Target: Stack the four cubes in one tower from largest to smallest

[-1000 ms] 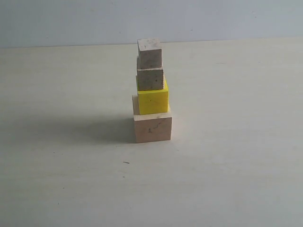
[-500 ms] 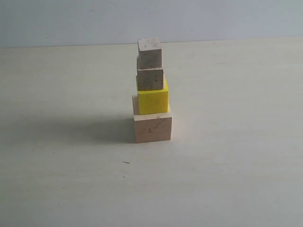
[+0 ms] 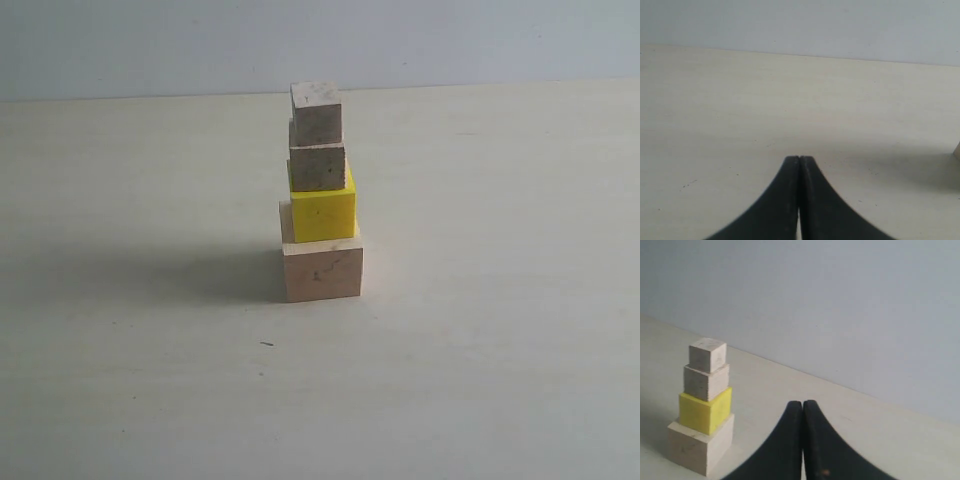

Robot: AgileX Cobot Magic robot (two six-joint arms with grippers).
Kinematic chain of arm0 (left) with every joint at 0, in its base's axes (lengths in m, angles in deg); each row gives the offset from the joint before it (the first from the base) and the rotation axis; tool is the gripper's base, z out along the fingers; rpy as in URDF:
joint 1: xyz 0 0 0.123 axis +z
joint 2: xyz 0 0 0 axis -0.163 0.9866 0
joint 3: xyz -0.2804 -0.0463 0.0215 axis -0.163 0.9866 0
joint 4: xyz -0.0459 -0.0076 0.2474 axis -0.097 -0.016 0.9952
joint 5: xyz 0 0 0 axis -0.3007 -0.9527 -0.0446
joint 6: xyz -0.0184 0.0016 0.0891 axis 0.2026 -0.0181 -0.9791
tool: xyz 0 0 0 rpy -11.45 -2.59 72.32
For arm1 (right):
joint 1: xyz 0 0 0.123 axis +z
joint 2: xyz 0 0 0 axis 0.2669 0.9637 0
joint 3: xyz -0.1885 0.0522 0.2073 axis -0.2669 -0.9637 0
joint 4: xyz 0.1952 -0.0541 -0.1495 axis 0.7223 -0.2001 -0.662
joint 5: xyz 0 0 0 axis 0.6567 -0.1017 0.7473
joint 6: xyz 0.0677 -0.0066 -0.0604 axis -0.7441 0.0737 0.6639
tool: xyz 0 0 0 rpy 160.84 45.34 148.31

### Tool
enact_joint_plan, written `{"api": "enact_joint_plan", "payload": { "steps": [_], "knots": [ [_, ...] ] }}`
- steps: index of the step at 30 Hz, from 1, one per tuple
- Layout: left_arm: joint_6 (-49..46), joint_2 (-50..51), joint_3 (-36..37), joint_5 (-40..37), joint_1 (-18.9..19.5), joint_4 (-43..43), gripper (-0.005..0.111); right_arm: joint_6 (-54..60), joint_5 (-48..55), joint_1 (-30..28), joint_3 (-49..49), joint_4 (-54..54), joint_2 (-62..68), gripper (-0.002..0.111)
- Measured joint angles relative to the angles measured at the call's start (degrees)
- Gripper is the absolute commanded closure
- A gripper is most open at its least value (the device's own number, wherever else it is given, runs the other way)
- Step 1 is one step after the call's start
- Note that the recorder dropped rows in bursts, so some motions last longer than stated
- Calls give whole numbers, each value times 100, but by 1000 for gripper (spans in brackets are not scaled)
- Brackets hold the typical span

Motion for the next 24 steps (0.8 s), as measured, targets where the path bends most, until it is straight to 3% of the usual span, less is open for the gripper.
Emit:
{"api": "enact_joint_plan", "payload": {
  "steps": [13,24],
  "knots": [
    [10,0,0,0,0,0,106,0,0,-1984,0,0,0,108],
    [10,0,0,-16,0,0,106,0,0,-2118,-74,-218,0,108]
  ]
}}
